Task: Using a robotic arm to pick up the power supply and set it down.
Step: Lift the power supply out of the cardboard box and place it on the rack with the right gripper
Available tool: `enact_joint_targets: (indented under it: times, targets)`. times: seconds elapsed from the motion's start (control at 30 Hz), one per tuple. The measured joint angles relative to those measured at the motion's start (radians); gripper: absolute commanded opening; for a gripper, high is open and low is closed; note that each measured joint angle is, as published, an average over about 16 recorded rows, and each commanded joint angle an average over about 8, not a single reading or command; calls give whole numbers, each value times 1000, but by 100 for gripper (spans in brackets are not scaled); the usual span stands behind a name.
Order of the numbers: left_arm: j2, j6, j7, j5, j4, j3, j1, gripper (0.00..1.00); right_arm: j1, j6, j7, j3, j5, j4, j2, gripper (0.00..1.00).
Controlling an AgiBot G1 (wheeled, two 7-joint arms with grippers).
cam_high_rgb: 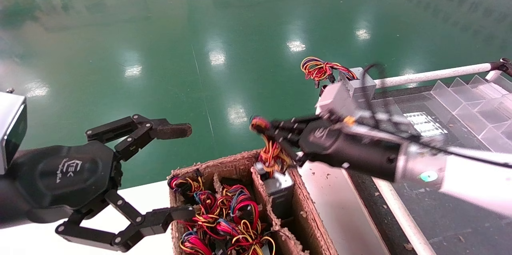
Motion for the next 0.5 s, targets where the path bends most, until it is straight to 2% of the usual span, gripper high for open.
enact_joint_targets:
  times: [0.27,0.5]
  targets:
    - [0,0,0,0,0,0,0,100,9,-5,5,72,77,50,69,0]
    - [0,0,0,0,0,0,0,100,48,-3,-13,125,120,42,105,0]
